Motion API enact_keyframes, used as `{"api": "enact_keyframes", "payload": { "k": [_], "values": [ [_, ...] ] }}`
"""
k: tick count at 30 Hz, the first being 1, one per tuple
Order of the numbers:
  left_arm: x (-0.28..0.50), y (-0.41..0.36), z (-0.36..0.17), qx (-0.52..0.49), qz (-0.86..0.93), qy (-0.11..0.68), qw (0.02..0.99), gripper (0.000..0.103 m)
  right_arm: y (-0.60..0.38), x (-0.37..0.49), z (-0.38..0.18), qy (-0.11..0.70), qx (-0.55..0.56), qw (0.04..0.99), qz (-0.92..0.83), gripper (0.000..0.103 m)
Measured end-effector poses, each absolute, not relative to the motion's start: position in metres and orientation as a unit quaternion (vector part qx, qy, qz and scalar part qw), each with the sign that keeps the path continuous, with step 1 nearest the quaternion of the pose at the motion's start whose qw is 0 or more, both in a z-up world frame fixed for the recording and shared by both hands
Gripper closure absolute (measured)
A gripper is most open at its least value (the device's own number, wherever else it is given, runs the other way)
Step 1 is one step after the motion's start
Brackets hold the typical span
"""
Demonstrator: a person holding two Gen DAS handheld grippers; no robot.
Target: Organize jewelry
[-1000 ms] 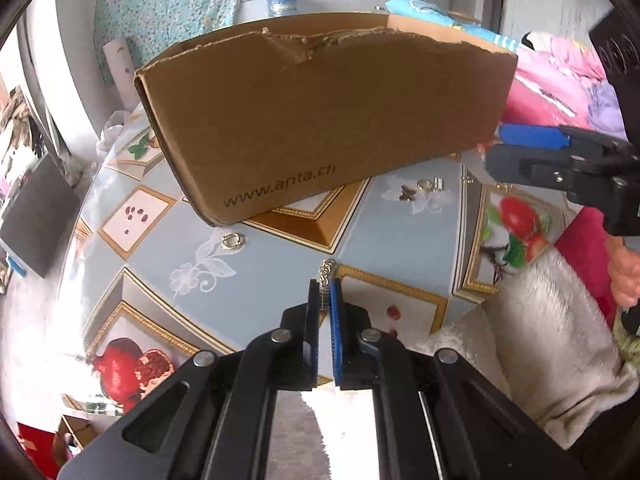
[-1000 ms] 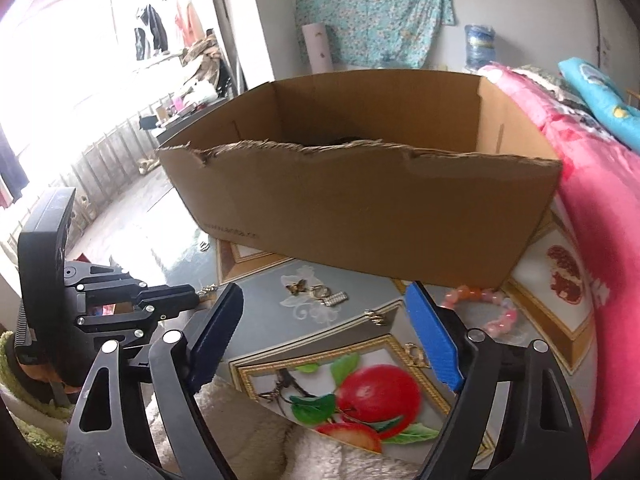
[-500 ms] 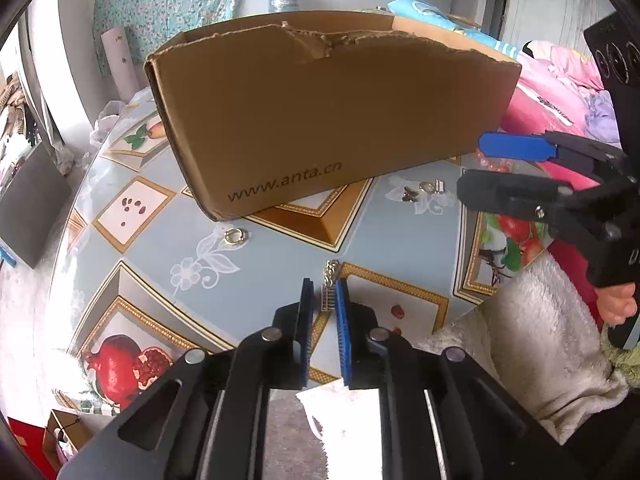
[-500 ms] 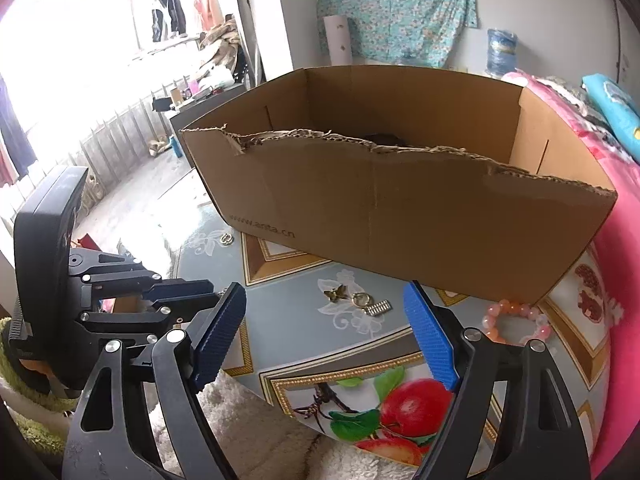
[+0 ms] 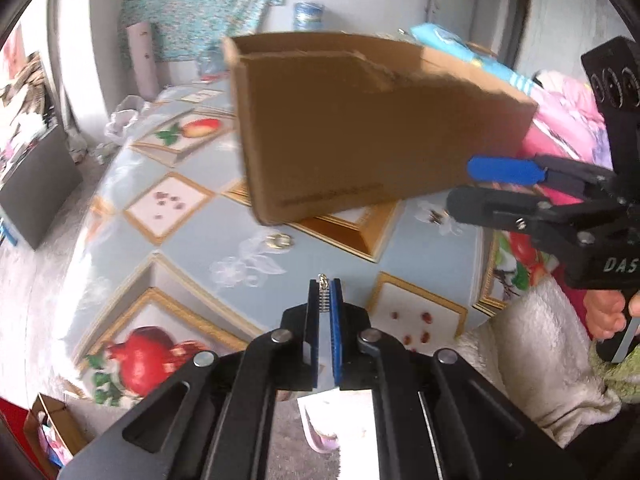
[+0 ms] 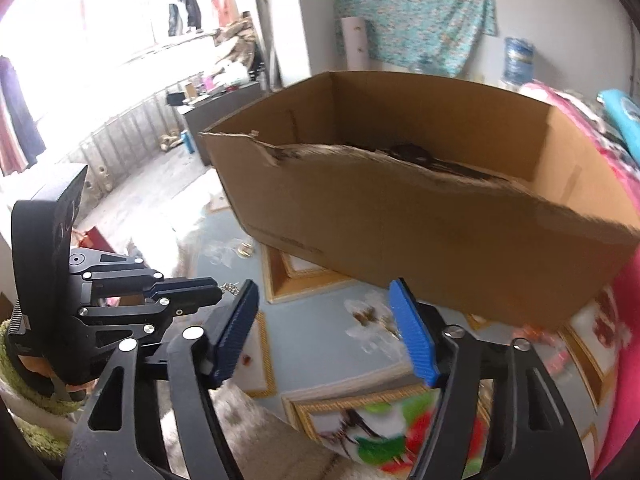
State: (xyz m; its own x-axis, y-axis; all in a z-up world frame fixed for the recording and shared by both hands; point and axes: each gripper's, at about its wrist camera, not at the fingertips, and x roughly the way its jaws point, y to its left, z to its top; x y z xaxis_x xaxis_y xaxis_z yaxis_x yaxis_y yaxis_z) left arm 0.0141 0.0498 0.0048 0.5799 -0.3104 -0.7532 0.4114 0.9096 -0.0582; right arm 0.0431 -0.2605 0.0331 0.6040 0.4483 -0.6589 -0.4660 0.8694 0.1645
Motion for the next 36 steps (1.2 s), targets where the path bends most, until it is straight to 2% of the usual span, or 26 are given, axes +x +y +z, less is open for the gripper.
{"api": "enact_keyframes", "payload": {
  "k": [8,14,20,28,30,36],
  "values": [
    [0.012,0.085,0.012,0.035,-0.162,0.394,0.904,0.099,-0.199,0.069,0.010,0.385,-0.057,0.857,0.338,0.071],
    [0.007,0.098,0.013,0.025,-0.154,0.381,0.911,0.099,-0.180,0.084,-0.005,0.400,-0.073,0.852,0.330,0.073],
    [0.015,0.106,0.007,0.016,-0.148,0.388,0.910,0.099,-0.169,0.080,-0.005,0.382,-0.098,0.862,0.319,0.074],
    [0.017,0.109,0.005,0.010,-0.147,0.389,0.910,0.099,-0.155,0.076,-0.004,0.368,-0.123,0.877,0.285,0.086],
    [0.017,0.109,0.004,0.010,-0.148,0.389,0.909,0.099,-0.151,0.078,-0.004,0.372,-0.120,0.876,0.283,0.093],
    [0.016,0.107,0.005,0.010,-0.149,0.387,0.910,0.099,-0.153,0.083,-0.005,0.386,-0.103,0.870,0.289,0.096]
  ]
}}
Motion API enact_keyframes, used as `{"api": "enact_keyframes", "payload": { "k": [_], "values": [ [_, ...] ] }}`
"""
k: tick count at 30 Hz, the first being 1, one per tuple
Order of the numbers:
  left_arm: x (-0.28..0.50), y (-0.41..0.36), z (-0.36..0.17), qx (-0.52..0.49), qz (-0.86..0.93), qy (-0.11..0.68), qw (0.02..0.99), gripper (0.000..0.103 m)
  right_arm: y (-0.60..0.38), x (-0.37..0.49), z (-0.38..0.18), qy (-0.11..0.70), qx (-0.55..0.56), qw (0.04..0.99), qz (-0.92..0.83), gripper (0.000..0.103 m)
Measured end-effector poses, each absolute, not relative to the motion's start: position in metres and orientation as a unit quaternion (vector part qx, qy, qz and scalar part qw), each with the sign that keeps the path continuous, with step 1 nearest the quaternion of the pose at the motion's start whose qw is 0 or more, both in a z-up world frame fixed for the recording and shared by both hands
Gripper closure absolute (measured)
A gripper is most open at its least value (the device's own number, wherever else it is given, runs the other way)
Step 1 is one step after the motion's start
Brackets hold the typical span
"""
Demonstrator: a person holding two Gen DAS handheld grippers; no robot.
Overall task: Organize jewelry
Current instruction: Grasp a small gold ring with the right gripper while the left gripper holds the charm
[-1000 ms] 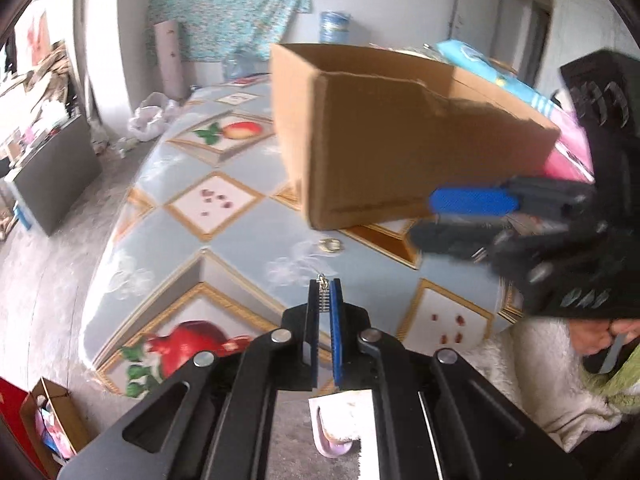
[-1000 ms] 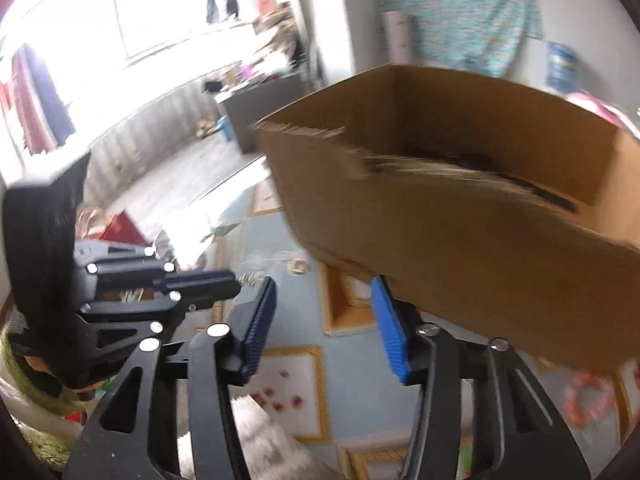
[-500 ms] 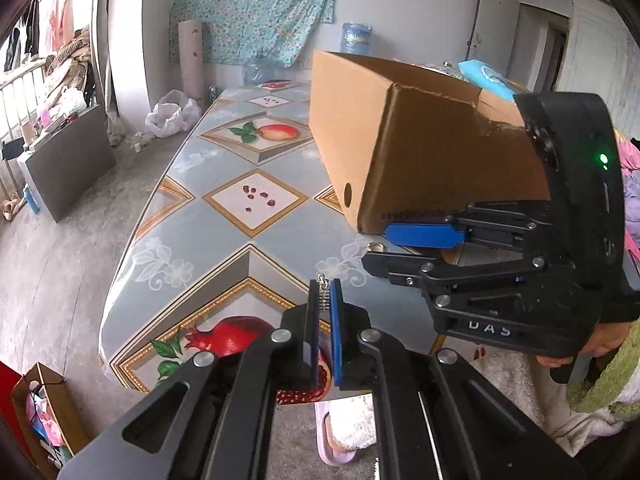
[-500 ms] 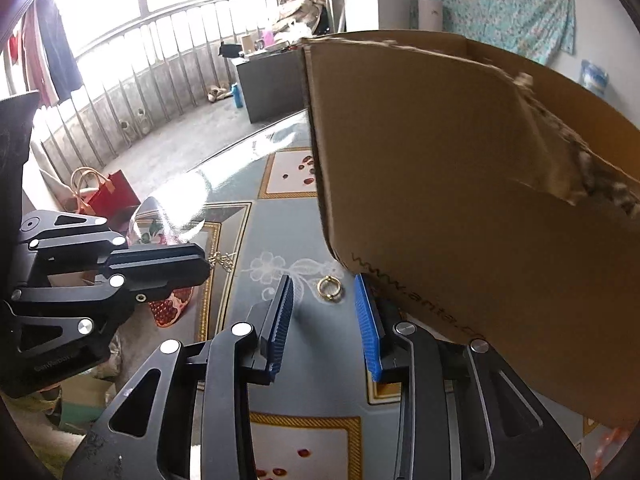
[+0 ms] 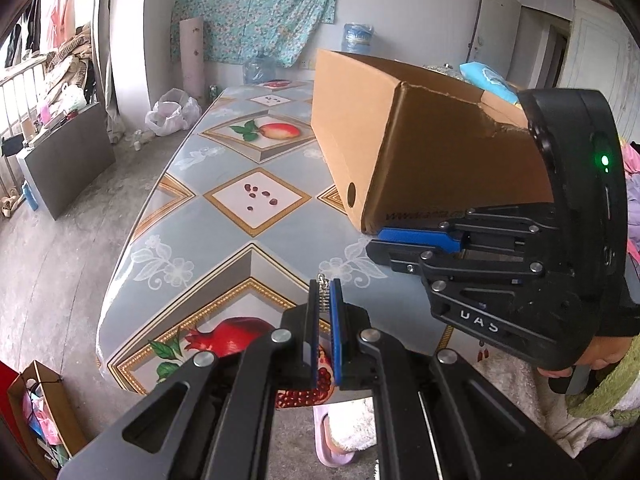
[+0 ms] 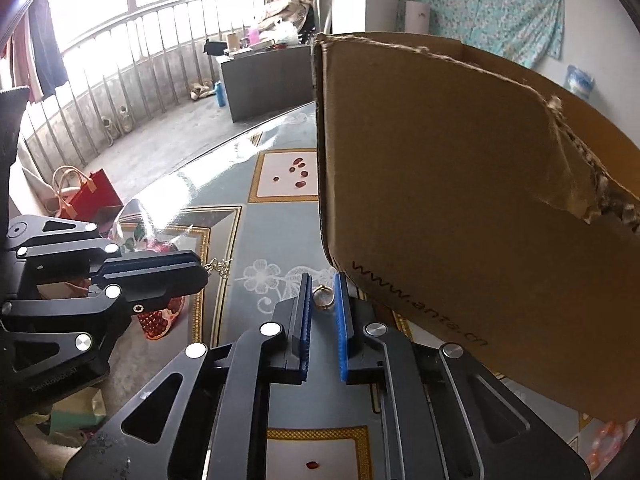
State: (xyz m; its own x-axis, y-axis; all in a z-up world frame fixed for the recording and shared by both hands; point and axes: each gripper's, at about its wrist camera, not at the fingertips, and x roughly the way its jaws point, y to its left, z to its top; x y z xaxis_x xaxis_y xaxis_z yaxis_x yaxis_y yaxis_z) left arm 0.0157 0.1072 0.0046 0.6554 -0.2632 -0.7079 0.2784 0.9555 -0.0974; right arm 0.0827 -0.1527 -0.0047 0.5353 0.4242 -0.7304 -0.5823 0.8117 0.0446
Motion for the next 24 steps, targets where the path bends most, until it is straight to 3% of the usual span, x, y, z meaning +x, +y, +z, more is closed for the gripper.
{"api": "enact_keyframes", "payload": {
  "k": [2,19,24],
  "values": [
    [0.016,0.107,0.004,0.010,-0.148,0.388,0.909,0.099,-0.155,0.082,-0.004,0.392,-0.096,0.868,0.291,0.103],
    [0.007,0.093,0.008,0.028,-0.159,0.385,0.909,0.098,-0.213,0.066,0.001,0.435,-0.026,0.856,0.279,0.101],
    [0.010,0.092,0.005,0.029,-0.163,0.388,0.907,0.098,-0.214,0.059,0.003,0.423,-0.079,0.855,0.289,0.097]
  ]
}}
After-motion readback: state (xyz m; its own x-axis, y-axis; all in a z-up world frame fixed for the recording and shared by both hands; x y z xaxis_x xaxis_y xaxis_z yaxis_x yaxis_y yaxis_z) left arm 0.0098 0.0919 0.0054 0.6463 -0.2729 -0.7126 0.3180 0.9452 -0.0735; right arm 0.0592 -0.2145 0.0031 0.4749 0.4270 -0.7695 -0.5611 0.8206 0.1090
